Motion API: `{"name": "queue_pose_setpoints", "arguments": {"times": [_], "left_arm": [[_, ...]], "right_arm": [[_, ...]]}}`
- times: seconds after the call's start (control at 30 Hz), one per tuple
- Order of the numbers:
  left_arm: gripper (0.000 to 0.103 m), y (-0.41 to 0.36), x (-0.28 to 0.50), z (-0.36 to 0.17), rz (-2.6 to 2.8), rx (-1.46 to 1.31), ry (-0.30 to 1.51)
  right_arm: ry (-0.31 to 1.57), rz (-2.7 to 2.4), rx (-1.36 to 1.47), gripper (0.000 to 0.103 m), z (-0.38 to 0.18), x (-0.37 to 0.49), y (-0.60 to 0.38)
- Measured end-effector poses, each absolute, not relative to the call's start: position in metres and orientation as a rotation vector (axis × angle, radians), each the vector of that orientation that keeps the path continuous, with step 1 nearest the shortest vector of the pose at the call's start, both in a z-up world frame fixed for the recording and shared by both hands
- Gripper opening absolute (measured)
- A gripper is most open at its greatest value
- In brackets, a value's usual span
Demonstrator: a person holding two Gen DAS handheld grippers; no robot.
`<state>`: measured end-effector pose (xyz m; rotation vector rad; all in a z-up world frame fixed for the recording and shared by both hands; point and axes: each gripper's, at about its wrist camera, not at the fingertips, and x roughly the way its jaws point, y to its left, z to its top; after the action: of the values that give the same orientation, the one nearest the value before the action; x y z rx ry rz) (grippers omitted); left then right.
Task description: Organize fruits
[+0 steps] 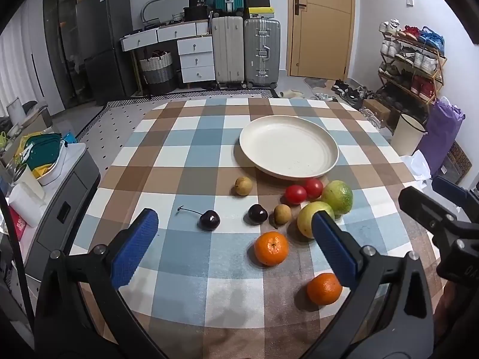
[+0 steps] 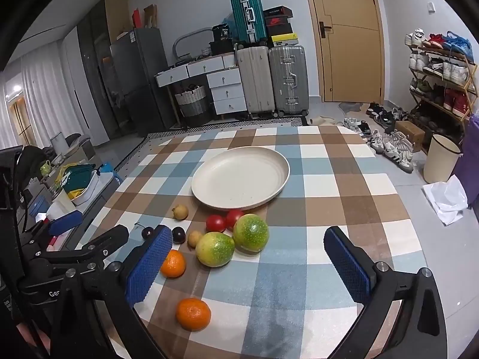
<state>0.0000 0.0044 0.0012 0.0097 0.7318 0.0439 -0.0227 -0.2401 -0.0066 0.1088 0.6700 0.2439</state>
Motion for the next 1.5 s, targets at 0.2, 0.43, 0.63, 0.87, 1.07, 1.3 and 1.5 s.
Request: {"name": "queue_pose_setpoints", "arguments": {"times": [0.2,0.43,0.63,0.87,1.07,1.3,1.5], "left_arm": [[0.102,0.0038,-0.0003,0.0018,0.045,0.016,0.730],[0.102,0.0033,-0.0014,0.0022,0.048,0.020,0.728],[0.102,0.0026,-0.0015,0.0020,0.047,0.018,0.727],[0.102,0.0011,-0.0021,0.0023,0.045,0.021,0.727],[0.102,0.0005,-0.0020,0.0023,0.045,0.022,0.727],[0.102,-0.0003,-0.0029,0.0036,0.051,0.026,0.724],[0.102,-0.0009,-0.0047,0.0061,0.055,0.031,0.714]], "right_arm": [[0.673,0.246,0.109,0.103,-0.0062,-0.0223,-0.2398],[0.672,0.250,0.107,0.103,-0.0076,-0.0249,-0.2408],[0.673,0.250,0.105,0.103,-0.0077,-0.0237,-0.2385],[0.671,0.250,0.103,0.103,-0.0079,-0.0239,-0.2385],[0.668,0.252,0.101,0.103,-0.0078,-0.0243,-0.2373],[0.668,0.255,0.103,0.103,-0.0077,-0.0250,-0.2365],[0.667,0.254,0.102,0.103,-0.0076,-0.0251,-0.2361]]}}
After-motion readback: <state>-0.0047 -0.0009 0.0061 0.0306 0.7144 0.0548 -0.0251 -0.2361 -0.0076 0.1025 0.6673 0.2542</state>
